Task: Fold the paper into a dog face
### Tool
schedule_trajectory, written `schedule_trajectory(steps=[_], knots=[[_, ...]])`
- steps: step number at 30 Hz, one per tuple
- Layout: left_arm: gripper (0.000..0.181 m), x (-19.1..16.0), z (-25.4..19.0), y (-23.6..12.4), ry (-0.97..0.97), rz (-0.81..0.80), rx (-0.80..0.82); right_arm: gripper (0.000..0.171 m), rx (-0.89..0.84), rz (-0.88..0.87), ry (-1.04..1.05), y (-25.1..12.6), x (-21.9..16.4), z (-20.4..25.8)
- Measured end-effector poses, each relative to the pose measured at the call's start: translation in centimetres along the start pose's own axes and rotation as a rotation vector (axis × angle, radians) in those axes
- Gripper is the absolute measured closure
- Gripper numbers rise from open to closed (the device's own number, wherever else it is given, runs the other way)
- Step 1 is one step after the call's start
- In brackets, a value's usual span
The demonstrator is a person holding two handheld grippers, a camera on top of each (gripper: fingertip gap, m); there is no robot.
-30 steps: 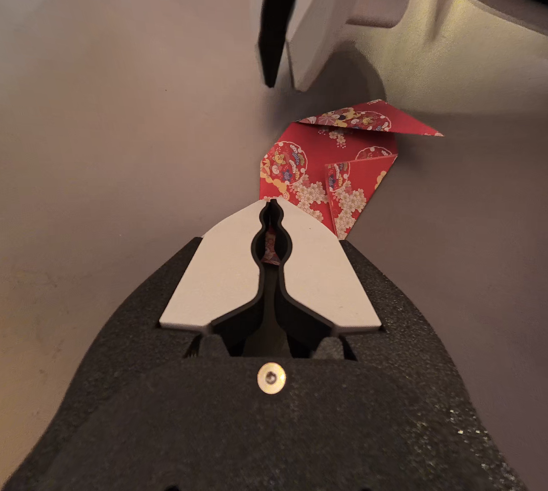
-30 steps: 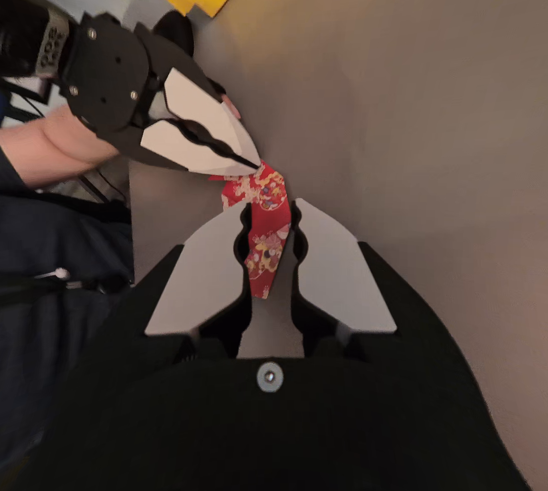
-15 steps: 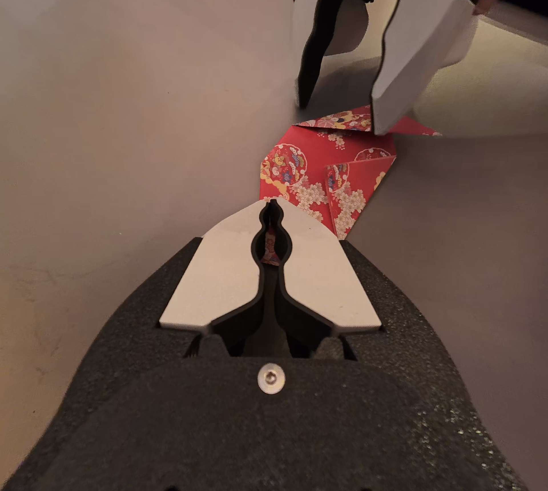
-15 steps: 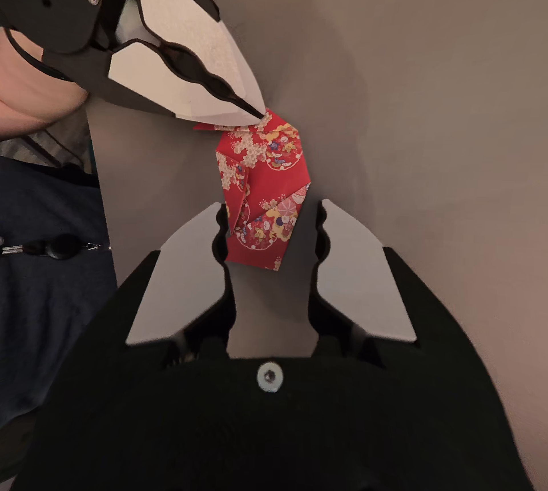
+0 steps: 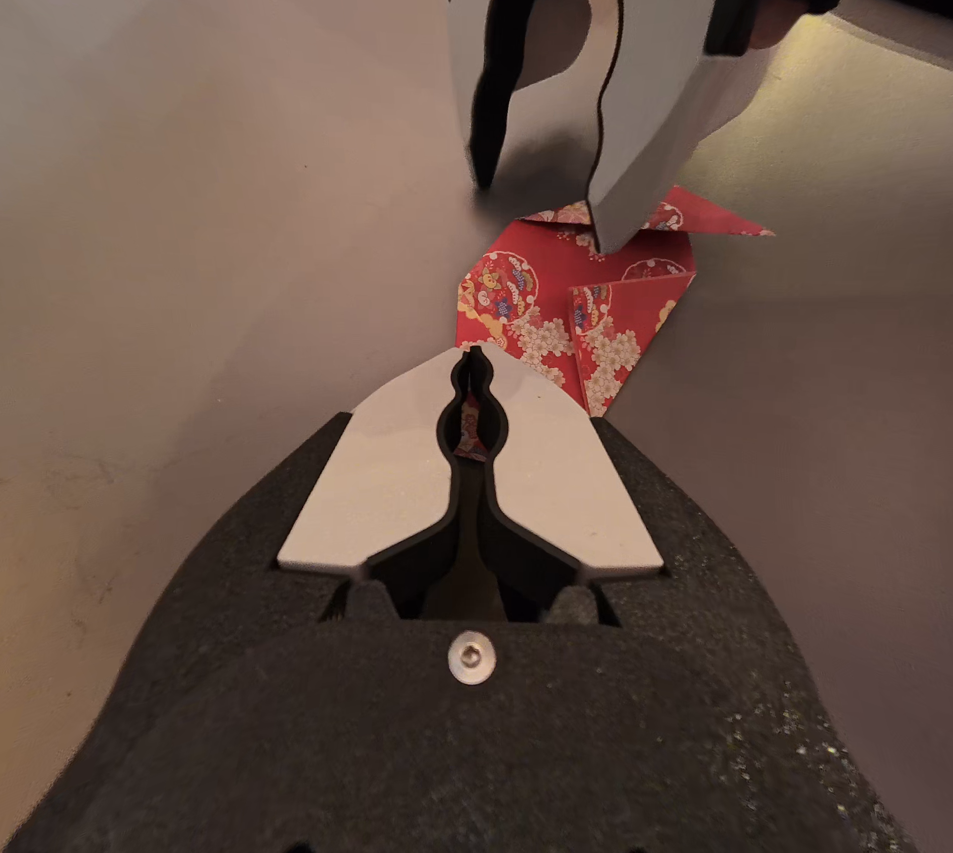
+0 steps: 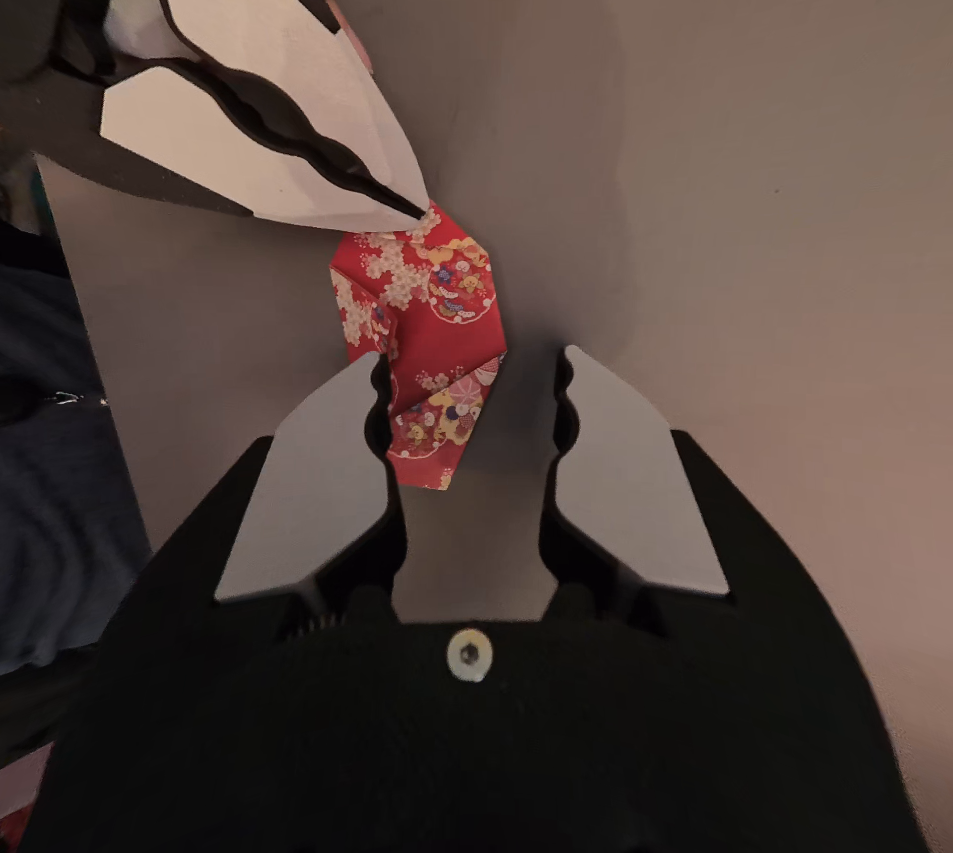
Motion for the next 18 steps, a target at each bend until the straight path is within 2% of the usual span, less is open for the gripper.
schedule_trajectory(steps=[1,9,14,18], knots=[[0.181,0.0,0.0,0.0,0.002,-0.001,0.009,0.109,-0.004,0.007,0.008,0.0,0.0,0.0],[0.181,0.0,0.1,-0.1,0.032,-0.003,0.055,0.112,-0.182,0.102,-0.081,0.8,-0.4,0.7],[0.181,0.0,0.1,0.0,0.008,-0.002,0.042,0.138,-0.182,0.063,-0.091,1.2,0.0,0.8],[0.181,0.0,0.1,-0.1,0.02,-0.004,0.044,0.156,-0.104,0.024,-0.039,1.4,0.1,1.1]])
Point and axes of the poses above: each gripper's, where its closed fingertips meet, y out along the fingers, x out of its top, z = x × y across the jaws, the point moved 1 cm from there along -y, back along the fingers, and after that the axes turned 1 degree about y, right-handed, at the moved point
